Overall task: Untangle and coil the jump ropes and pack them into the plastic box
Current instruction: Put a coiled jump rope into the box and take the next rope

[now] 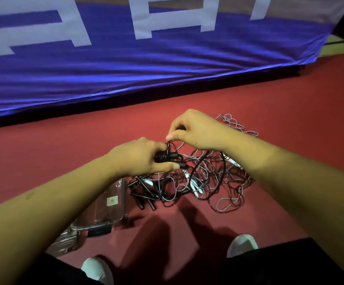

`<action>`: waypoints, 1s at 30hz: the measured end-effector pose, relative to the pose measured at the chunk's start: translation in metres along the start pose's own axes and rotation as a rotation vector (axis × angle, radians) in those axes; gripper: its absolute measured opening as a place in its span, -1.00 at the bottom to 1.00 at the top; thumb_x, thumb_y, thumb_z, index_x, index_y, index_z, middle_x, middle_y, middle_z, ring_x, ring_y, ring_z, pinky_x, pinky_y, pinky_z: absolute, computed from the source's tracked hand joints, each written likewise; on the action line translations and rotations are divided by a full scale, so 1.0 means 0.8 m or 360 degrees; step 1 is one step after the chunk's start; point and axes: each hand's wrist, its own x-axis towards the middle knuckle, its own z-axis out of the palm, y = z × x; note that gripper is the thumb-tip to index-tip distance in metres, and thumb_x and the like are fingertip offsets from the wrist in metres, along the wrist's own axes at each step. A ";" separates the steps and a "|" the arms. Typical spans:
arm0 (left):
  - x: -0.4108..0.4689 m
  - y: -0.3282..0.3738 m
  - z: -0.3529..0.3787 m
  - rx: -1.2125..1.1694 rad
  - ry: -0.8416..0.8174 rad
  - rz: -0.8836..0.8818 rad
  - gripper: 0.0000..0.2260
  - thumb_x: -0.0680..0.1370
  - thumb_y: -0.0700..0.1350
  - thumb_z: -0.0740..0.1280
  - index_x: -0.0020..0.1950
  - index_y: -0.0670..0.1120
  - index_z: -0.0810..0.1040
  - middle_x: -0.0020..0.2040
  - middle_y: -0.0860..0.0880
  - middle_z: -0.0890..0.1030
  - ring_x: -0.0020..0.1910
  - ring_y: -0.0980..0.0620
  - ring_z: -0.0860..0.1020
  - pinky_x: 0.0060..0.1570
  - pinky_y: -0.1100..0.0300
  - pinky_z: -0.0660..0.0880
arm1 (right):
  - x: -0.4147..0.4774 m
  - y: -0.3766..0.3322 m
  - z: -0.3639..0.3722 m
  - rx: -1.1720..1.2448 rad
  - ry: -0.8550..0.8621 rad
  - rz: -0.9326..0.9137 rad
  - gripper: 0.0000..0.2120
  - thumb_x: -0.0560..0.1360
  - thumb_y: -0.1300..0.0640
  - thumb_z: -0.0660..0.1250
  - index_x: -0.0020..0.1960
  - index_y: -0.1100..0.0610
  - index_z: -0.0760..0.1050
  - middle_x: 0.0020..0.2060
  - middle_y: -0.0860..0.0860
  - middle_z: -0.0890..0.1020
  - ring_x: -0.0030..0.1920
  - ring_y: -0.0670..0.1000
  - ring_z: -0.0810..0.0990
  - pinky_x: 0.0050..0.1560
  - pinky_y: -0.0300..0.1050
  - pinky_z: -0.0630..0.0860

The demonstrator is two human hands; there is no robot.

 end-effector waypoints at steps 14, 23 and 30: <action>-0.011 -0.003 -0.012 -0.1373 0.0322 0.0189 -0.55 0.51 0.13 0.41 0.37 0.23 0.37 -0.16 -0.06 0.63 -0.33 -0.01 0.54 -0.36 0.09 0.50 | -0.002 0.039 0.028 0.0871 -0.0054 0.0323 -0.74 0.57 0.28 0.27 -0.24 0.04 0.56 -0.47 0.05 0.45 -0.52 -0.08 0.36 -0.48 -0.25 0.31; 0.011 -0.042 -0.013 -0.0850 0.0701 -0.0272 -0.74 0.48 0.05 0.48 0.09 0.09 0.49 -0.20 0.09 0.59 -0.26 0.03 0.58 -0.21 0.17 0.45 | -0.005 0.013 0.045 0.0802 -0.0272 0.0401 -0.80 0.62 0.14 0.22 0.13 0.19 0.55 -0.46 0.00 0.33 -0.52 -0.10 0.27 -0.48 -0.27 0.27; 0.010 -0.033 -0.005 0.0219 0.0621 -0.0307 -0.63 0.50 0.20 0.36 0.23 0.12 0.37 0.05 -0.07 0.54 -0.01 -0.25 0.59 -0.12 0.00 0.48 | 0.005 -0.005 0.039 -0.0111 -0.0139 0.0128 -0.77 0.51 0.07 0.34 -0.13 0.25 0.60 -0.40 0.11 0.51 -0.36 0.09 0.47 -0.28 -0.04 0.44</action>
